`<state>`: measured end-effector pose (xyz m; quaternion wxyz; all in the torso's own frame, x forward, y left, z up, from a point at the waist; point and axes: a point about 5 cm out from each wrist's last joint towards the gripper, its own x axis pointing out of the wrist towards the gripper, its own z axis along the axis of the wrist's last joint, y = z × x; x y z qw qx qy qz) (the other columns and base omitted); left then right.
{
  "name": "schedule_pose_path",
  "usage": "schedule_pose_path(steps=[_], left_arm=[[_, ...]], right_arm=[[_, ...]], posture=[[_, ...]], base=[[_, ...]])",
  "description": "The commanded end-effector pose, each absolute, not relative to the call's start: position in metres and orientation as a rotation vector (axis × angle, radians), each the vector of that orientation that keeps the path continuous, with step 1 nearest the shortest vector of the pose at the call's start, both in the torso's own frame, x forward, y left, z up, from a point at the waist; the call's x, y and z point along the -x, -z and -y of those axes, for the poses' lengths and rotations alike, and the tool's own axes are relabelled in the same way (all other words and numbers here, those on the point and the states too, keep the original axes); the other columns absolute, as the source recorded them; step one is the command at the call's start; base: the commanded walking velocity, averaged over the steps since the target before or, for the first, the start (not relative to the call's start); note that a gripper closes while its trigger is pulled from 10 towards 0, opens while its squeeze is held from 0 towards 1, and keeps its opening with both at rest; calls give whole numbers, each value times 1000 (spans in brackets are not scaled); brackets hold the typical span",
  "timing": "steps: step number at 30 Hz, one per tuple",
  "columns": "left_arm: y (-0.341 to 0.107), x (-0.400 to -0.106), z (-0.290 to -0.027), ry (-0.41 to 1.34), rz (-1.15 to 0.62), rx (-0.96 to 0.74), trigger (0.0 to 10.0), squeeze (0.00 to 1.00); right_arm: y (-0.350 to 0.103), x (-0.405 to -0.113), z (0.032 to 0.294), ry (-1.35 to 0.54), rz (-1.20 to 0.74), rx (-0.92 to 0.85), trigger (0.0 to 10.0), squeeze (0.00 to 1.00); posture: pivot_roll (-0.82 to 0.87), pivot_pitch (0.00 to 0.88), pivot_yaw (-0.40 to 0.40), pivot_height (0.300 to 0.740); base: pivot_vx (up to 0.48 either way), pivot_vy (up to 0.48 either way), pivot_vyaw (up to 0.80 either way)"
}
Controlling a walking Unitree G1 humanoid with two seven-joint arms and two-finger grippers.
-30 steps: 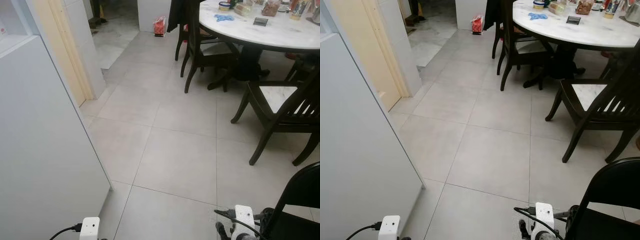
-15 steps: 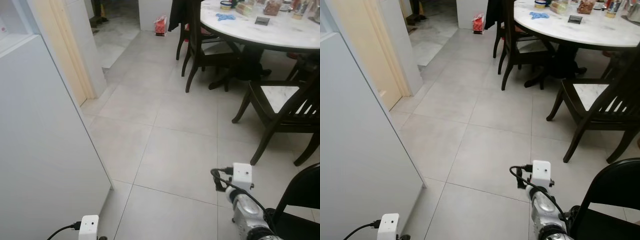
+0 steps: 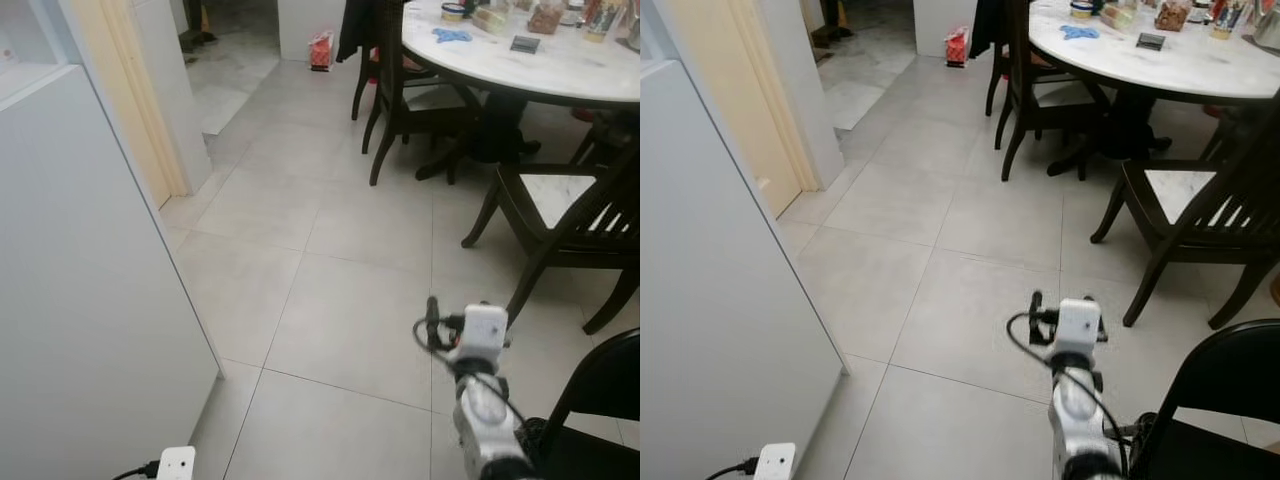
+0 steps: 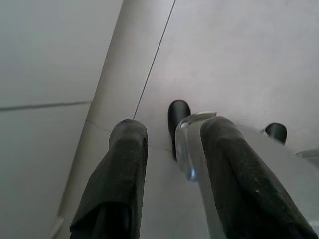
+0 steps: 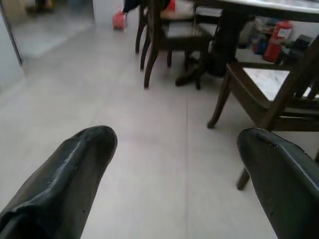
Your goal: Restocking fridge
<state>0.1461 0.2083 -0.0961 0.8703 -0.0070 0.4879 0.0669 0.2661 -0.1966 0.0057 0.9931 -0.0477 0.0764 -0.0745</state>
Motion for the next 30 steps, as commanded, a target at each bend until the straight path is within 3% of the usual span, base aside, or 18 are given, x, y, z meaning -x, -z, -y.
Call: schedule_pose_path(steps=[1, 12, 18, 22, 30], left_arm=[[100, -135, -205, -153, -1044, 33, 10000, 0], [105, -121, -196, -139, -1042, 44, 10000, 0], [93, -149, -208, -166, -930, 29, 10000, 0], [91, -150, -214, -177, -918, 20, 10000, 0], [87, -161, -213, -137, -903, -10, 10000, 0]], right_arm=[[-8, -263, 204, 137, -128, 134, 10000, 0], [-30, -224, 248, 289, 49, 147, 10000, 0], [23, -190, 238, 351, -235, -10, 10000, 0], [35, -192, 241, 374, -341, -74, 10000, 0], [62, -199, 227, 217, -708, -115, 10000, 0]], posture=[[-101, 0, -33, 740], [-173, 0, -11, 740], [-131, 0, -34, 740], [-138, 0, -27, 740], [-115, 0, 14, 740]], base=[[0, 0, 0], [0, 0, 0], [0, 0, 0], [0, 0, 0], [0, 0, 0]])
